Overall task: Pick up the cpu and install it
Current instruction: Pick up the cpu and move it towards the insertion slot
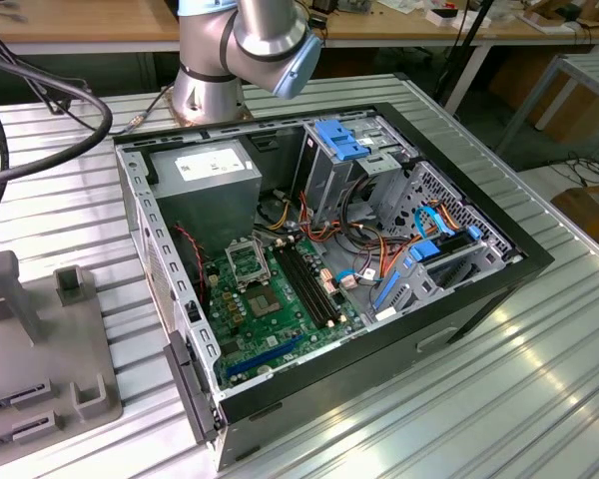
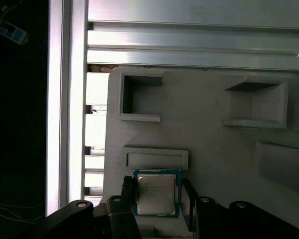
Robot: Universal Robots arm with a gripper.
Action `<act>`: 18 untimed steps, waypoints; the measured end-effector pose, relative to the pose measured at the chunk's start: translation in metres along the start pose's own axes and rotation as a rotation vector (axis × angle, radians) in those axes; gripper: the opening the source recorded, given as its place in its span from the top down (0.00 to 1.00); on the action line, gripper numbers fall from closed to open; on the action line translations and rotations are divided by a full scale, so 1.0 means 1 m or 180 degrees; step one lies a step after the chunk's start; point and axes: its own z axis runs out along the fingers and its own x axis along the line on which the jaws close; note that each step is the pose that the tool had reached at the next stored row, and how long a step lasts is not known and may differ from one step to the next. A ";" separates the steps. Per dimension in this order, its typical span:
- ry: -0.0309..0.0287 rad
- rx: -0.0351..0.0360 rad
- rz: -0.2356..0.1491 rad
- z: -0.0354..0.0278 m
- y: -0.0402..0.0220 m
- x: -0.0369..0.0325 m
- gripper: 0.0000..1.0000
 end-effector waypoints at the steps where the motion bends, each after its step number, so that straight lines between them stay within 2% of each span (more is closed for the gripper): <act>1: 0.0000 0.0000 0.0000 -0.0001 0.0000 0.0000 0.53; 18: 0.0000 0.0000 0.0000 -0.0032 0.0001 0.0000 0.53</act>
